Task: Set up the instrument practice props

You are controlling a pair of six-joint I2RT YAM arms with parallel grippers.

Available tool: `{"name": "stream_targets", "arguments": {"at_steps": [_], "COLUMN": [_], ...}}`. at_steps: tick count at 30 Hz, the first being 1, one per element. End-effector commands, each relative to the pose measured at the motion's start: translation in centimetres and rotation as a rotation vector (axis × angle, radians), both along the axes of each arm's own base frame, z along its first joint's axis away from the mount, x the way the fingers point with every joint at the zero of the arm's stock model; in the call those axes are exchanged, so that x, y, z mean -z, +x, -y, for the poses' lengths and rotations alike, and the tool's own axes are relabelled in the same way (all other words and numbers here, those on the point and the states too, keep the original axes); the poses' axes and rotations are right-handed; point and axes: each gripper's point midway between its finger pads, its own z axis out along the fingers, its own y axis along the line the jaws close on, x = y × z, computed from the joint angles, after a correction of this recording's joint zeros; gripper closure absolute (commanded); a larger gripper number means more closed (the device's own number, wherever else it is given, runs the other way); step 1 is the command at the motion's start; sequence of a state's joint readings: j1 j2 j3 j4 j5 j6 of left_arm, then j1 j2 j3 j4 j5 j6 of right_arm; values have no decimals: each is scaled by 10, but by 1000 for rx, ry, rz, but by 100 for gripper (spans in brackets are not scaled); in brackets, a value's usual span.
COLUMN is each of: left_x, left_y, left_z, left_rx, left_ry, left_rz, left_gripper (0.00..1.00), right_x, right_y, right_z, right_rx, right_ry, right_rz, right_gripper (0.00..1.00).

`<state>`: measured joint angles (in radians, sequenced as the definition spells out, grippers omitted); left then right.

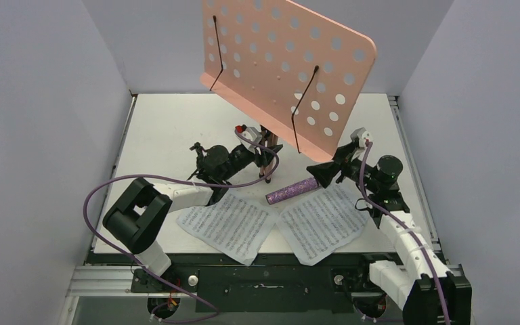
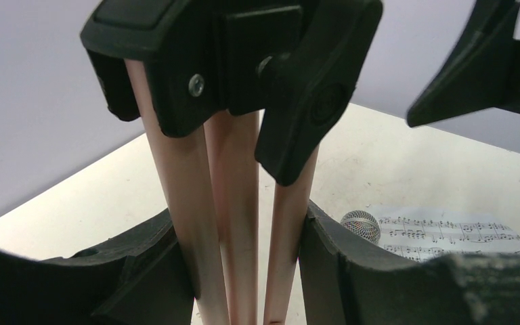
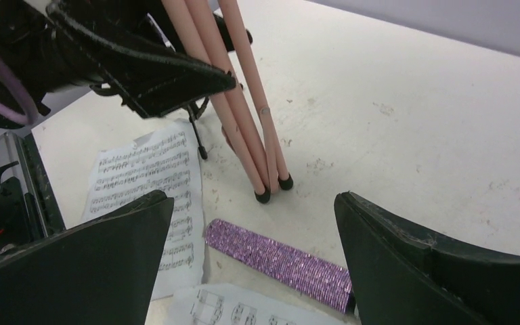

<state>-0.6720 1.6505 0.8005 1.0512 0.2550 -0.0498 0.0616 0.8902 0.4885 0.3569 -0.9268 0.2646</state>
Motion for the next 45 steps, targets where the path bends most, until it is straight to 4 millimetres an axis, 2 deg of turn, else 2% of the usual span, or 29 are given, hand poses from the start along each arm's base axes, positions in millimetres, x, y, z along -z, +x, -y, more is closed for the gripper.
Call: {"name": "stream_targets", "arguments": {"at_steps": [1,5,12,23,32,38,45], "left_x": [-81,-82,-82,-84,-85,-84,-85], "left_y": [-23,-26,-28,-28,-29,-30,-30], "left_z": [-2,-1,1,0,2,2,2], "left_rx": [76,102,126,126,139,145,146], "left_ry": [-165,-170,-178,-182,-184,-178,-169], "left_rz": [163,164,162,162,160,161,163], "left_gripper": [100,100,100,100,100,100,100], "right_x": [-69,-87,-129,-156,-159,-158,-159], "right_y": [22,33,42,56,57,55,55], "right_z": [-16,-38,-75,-109,-132,-146,-155], "right_rx": [-43,-110,-195,-271,-335,-381,-409], "right_ry": [26,18,54,85,101,109,120], "right_rz": [259,313,446,569,584,578,571], "right_gripper": [6,0,11,23,36,49,61]}}
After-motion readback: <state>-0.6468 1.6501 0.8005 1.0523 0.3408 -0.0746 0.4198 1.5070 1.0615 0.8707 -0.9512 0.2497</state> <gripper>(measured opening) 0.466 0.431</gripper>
